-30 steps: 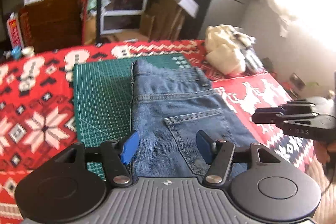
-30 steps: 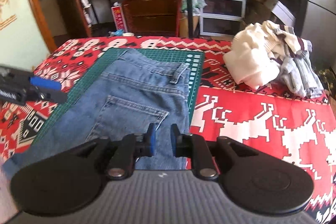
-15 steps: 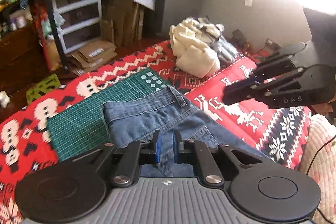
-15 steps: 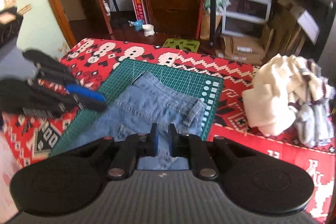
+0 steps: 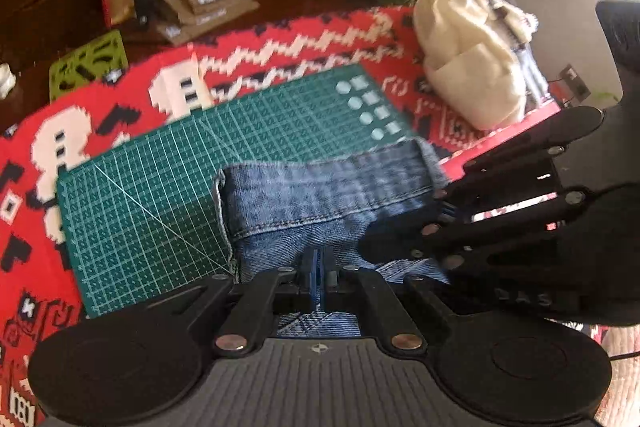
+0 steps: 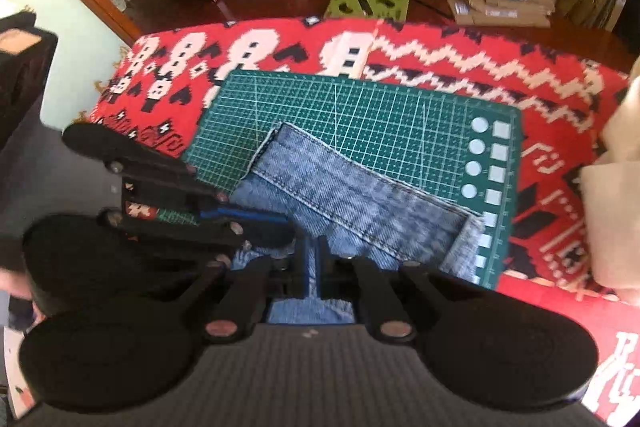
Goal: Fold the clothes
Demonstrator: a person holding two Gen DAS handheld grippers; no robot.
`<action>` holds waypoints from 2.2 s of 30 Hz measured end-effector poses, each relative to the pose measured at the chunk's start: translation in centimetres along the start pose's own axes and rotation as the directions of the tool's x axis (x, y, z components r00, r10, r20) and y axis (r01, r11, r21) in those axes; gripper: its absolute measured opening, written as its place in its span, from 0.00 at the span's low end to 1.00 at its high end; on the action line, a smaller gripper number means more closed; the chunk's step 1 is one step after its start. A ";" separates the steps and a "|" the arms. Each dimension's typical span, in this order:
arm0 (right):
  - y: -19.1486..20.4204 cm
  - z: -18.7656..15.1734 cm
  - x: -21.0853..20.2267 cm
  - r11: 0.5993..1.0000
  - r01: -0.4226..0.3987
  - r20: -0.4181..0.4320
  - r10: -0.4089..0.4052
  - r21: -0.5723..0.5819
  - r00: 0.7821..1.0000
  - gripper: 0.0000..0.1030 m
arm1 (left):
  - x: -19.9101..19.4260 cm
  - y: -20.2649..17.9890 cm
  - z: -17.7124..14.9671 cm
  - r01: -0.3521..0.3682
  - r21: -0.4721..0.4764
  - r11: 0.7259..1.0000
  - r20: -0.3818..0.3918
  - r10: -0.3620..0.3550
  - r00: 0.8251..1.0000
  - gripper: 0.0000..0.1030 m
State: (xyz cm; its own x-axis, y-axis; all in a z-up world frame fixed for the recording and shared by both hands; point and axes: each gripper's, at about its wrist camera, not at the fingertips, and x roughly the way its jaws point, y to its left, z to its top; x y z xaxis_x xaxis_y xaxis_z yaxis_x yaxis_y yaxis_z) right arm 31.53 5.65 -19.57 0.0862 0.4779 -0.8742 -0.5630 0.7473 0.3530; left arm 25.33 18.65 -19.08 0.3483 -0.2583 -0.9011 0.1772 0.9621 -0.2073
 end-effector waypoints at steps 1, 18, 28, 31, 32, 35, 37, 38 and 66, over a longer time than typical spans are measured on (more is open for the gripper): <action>-0.4 0.1 0.6 1.000 -0.001 -0.013 0.002 0.015 1.000 0.01 | 0.4 0.2 -0.1 0.006 -0.013 1.000 0.000 -0.006 1.000 0.00; -4.4 -1.5 -1.5 0.997 0.069 -0.057 -0.067 0.042 0.996 0.00 | 1.0 1.3 -0.1 0.055 -0.074 0.996 0.057 -0.051 0.997 0.03; -6.7 -3.8 -3.3 0.989 0.105 -0.027 -0.103 0.107 0.994 0.00 | 1.0 0.7 -0.3 0.030 -0.046 0.999 0.069 -0.027 0.997 0.03; -6.2 -3.2 -4.3 0.988 0.137 -0.027 -0.135 0.071 0.990 0.00 | 0.6 0.3 -0.2 0.013 -0.019 1.000 0.077 -0.011 0.997 0.02; -5.9 -2.9 -4.8 0.987 0.155 -0.019 -0.154 0.046 0.988 0.02 | 0.1 0.3 -0.1 0.015 -0.014 1.000 0.093 -0.014 0.996 0.02; -5.9 -1.8 -6.7 0.990 0.117 0.045 -0.121 0.073 0.992 0.02 | -1.4 0.6 0.4 0.035 -0.023 0.999 0.140 -0.032 0.990 0.01; -5.8 -1.2 -6.9 0.991 0.093 0.077 -0.100 0.092 0.992 0.02 | -1.5 1.1 1.1 0.037 -0.050 0.998 0.142 -0.030 0.989 0.01; -5.7 -0.9 -6.6 0.991 0.087 0.083 -0.095 0.098 0.992 0.02 | -1.2 1.2 1.5 0.023 -0.057 0.998 0.133 -0.015 0.991 0.00; -0.4 -2.5 -4.1 0.998 -0.013 0.102 0.006 0.069 0.995 0.03 | -4.7 1.2 -2.1 0.112 -0.065 0.992 0.109 -0.104 0.988 0.00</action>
State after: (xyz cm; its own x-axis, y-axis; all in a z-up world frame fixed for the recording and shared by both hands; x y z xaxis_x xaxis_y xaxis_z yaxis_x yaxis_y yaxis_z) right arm 29.38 2.21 -16.97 0.1662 0.5267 -0.8337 -0.5063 0.7711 0.3862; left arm 21.97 21.20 -15.95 0.4265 -0.3654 -0.8274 0.1545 0.9308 -0.3314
